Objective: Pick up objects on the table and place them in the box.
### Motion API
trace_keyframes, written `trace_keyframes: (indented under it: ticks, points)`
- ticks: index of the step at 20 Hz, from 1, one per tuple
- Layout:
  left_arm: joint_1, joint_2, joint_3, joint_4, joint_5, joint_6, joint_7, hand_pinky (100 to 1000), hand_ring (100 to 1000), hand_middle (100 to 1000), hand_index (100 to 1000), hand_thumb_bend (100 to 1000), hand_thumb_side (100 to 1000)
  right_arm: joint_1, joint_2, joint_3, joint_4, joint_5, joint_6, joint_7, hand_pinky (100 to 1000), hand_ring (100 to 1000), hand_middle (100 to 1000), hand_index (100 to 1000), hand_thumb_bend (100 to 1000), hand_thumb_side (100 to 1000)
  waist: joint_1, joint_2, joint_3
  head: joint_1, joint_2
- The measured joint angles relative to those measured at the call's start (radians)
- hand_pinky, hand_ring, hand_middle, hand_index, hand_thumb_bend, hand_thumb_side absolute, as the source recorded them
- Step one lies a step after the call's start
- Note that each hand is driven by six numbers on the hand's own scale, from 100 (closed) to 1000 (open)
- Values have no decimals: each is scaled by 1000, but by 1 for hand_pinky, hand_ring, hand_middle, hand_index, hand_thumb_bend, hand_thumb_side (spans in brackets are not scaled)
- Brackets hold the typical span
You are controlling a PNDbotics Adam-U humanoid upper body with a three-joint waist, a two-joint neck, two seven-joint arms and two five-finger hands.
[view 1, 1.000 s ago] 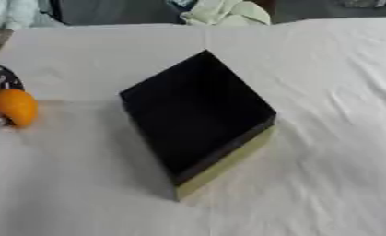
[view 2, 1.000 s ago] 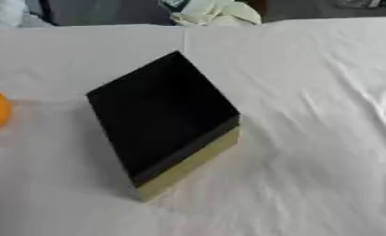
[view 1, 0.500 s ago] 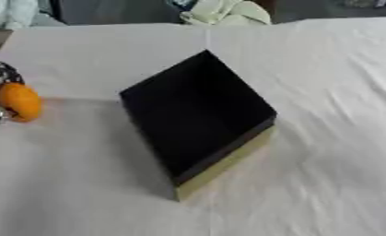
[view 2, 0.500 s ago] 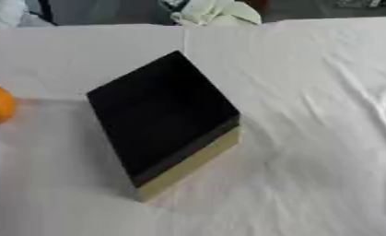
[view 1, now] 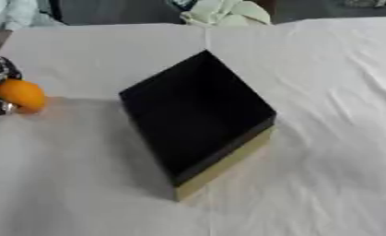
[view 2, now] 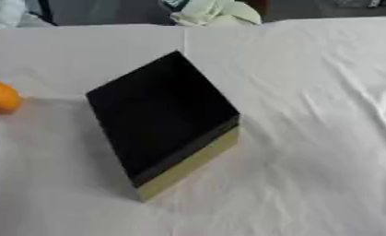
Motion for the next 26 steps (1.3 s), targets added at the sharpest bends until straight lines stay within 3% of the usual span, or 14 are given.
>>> trace_keyframes:
  ticks: [16,21,26]
  points:
    - [-6,2,38,-148,33,16,34,100,435,462,540,269,100,2,0,0,0,-2,2,2,679,572,594,841,100,812,1,-4,4,-19,-3]
    - [-69,12,28,-217,45,-2,39,109,453,480,559,273,100,2,0,0,0,-2,3,3,680,573,595,841,100,808,5,-15,6,-32,-3]
    - [-196,2,-32,-277,75,-59,10,118,458,490,569,244,100,2,0,2,0,-2,2,7,680,573,595,841,100,806,9,-22,3,-41,-2]
